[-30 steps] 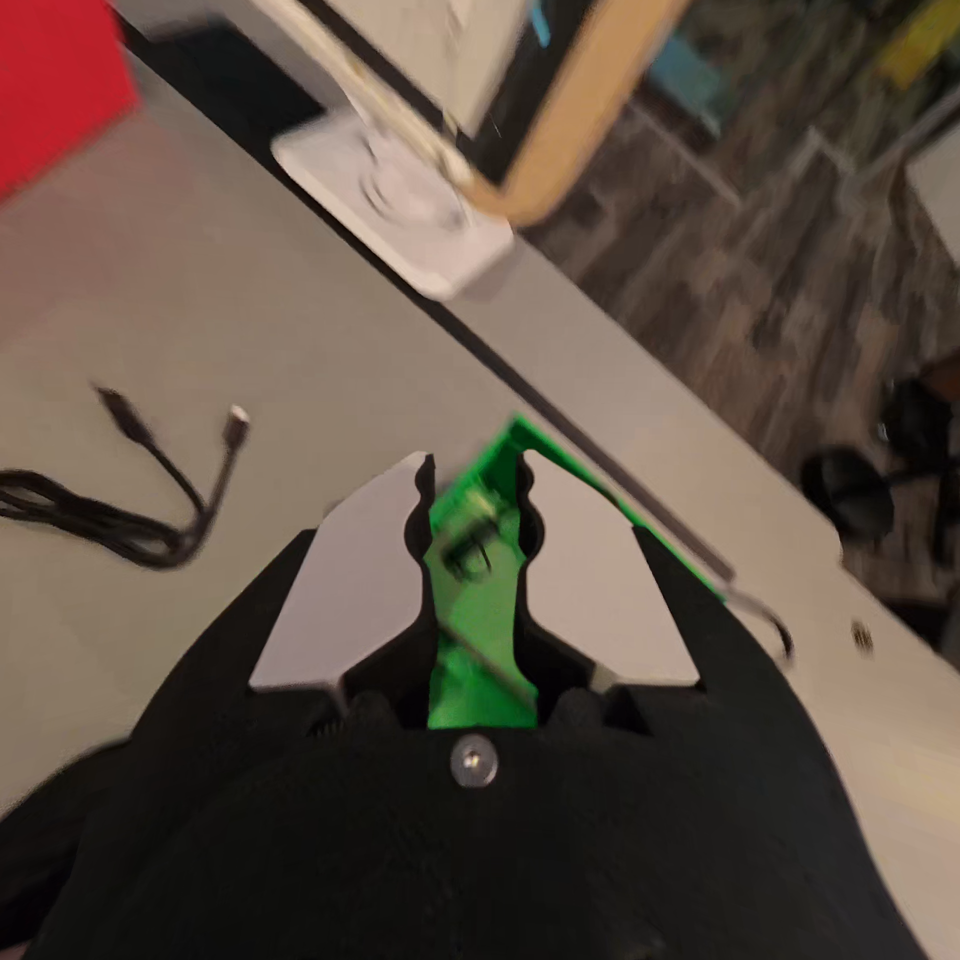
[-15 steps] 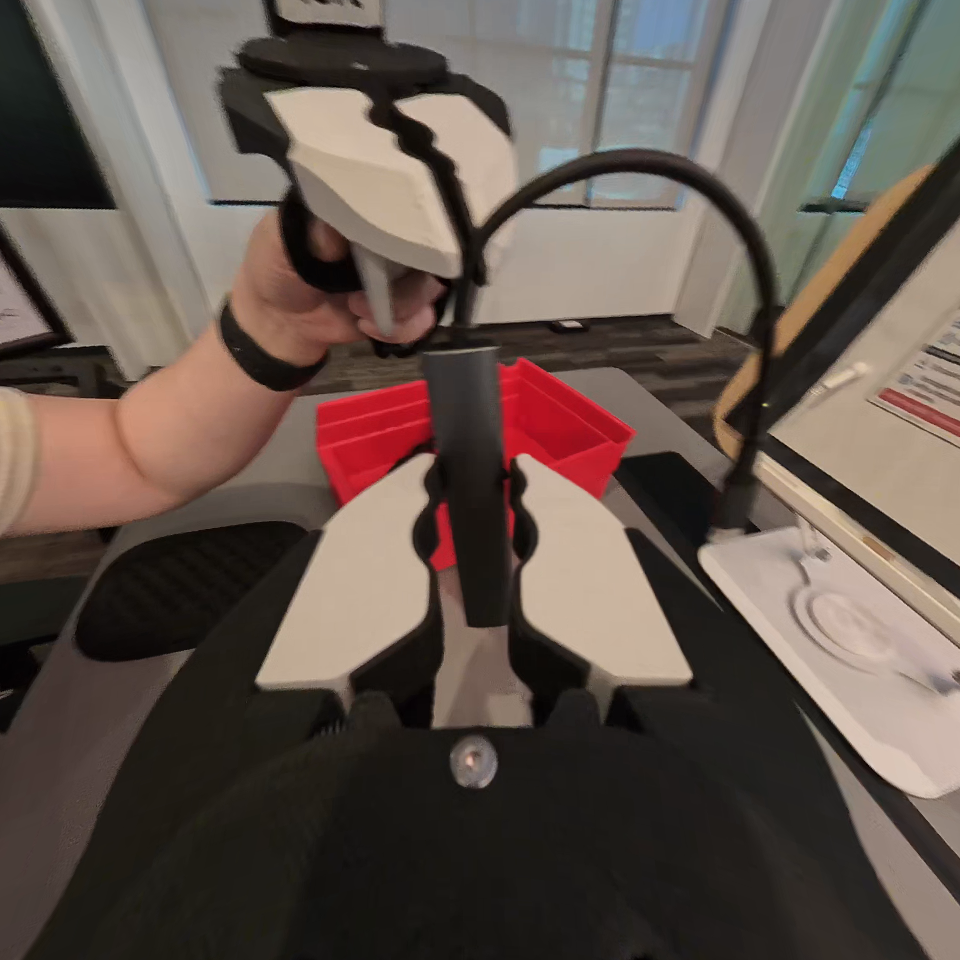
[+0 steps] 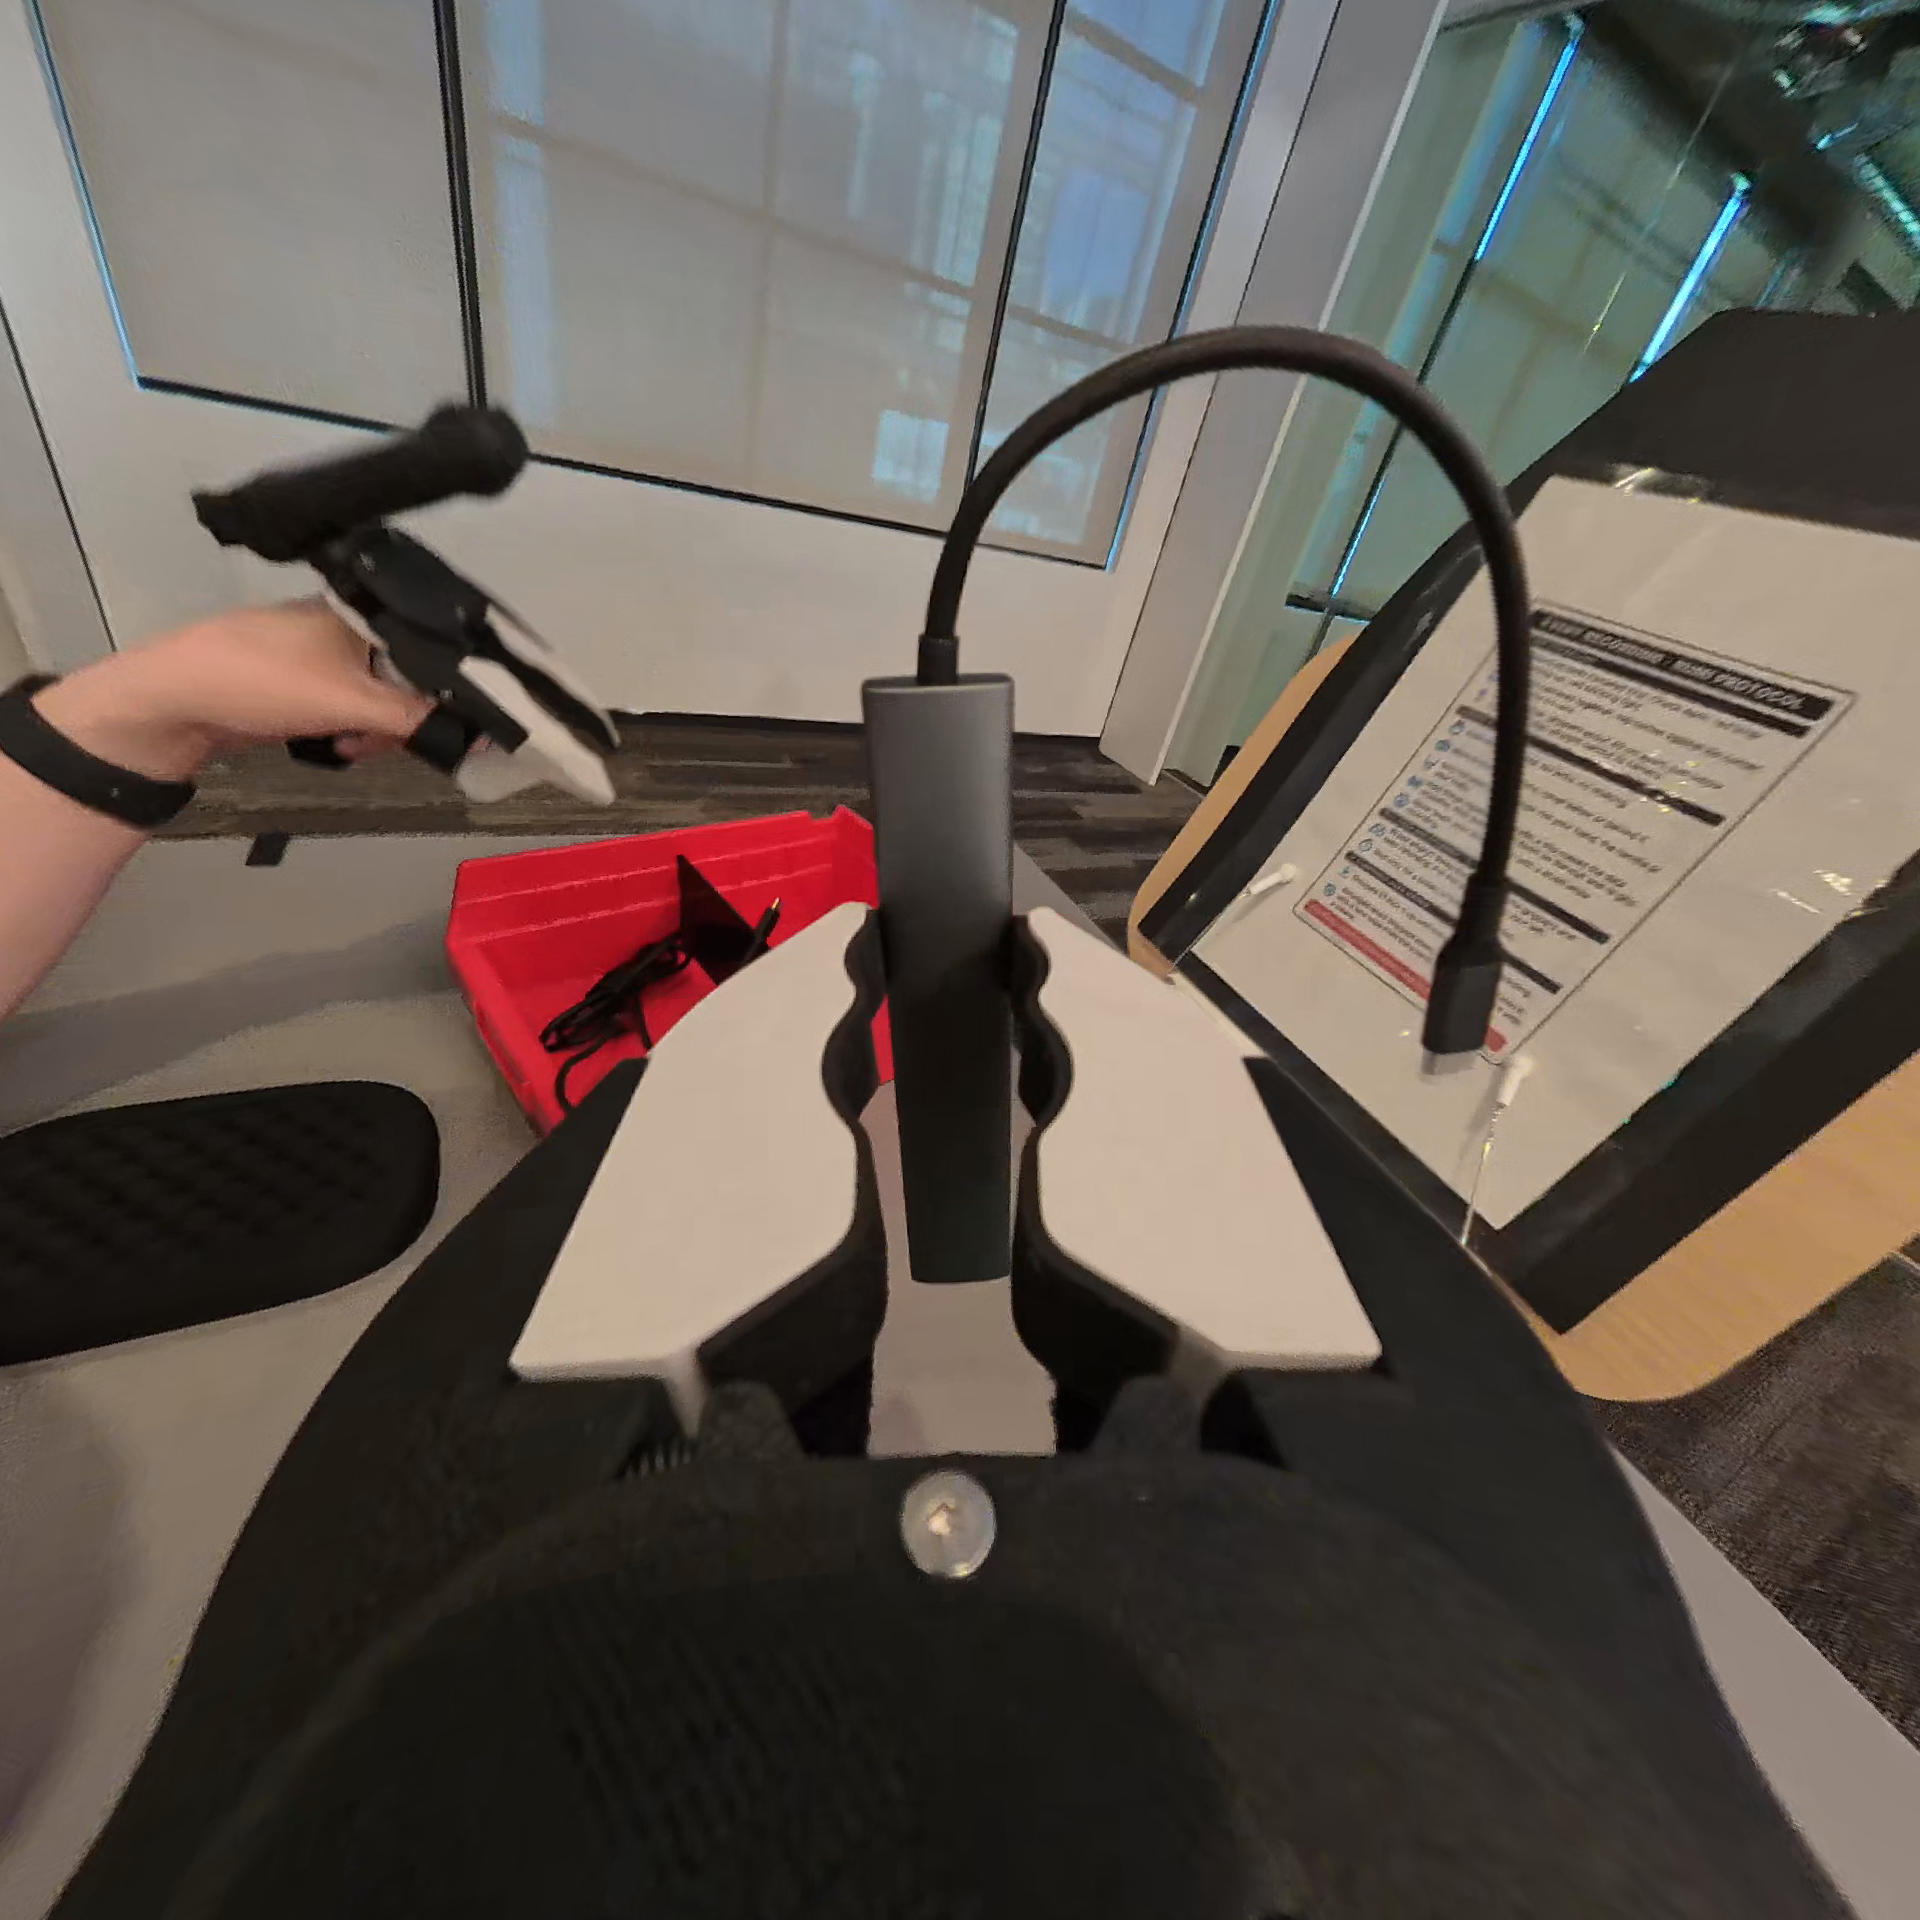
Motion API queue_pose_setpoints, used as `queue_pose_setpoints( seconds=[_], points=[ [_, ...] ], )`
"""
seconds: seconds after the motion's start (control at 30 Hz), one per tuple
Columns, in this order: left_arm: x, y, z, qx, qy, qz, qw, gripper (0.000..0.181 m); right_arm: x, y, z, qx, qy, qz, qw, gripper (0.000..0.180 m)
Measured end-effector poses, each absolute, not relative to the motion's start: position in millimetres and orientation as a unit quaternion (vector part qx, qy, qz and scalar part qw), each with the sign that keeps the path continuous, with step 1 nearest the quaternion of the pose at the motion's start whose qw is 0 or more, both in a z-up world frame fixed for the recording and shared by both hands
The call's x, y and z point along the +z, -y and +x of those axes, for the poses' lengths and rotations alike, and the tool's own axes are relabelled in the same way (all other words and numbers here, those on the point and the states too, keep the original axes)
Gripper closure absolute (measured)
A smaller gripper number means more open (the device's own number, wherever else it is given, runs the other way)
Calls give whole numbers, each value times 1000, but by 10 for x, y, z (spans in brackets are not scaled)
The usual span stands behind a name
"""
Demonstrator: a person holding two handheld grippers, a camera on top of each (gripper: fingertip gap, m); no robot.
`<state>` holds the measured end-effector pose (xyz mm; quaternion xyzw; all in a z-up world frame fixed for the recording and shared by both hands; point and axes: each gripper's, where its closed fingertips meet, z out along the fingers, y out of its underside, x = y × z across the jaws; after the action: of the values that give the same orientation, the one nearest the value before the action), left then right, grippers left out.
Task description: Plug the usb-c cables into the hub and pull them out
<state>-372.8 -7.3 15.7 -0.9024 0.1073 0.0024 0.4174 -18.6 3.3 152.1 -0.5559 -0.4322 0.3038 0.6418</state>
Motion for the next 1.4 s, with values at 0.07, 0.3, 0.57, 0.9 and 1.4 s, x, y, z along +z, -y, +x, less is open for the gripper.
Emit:
queue_pose_setpoints(
  seconds=[0.07,0.3,0.57,0.9,1.4],
  points=[
    [-200,184,-3827,-44,-79,-925,368,125,1575,-4,-128,302,428,-554,647,156],
    [-1006,293,-4094,-55,-56,-969,233,161,1662,94,-47,284,430,-550,657,156],
    [-1036,174,-4534,-43,23,-969,243,176,1663,83,26,265,431,-556,659,156],
    [-1030,285,-4911,-18,78,-962,260,177,1703,72,180,261,422,-559,664,156],
    [29,474,-4978,122,100,-890,429,148,1432,-73,126,246,448,-587,629,156]
  ],
)
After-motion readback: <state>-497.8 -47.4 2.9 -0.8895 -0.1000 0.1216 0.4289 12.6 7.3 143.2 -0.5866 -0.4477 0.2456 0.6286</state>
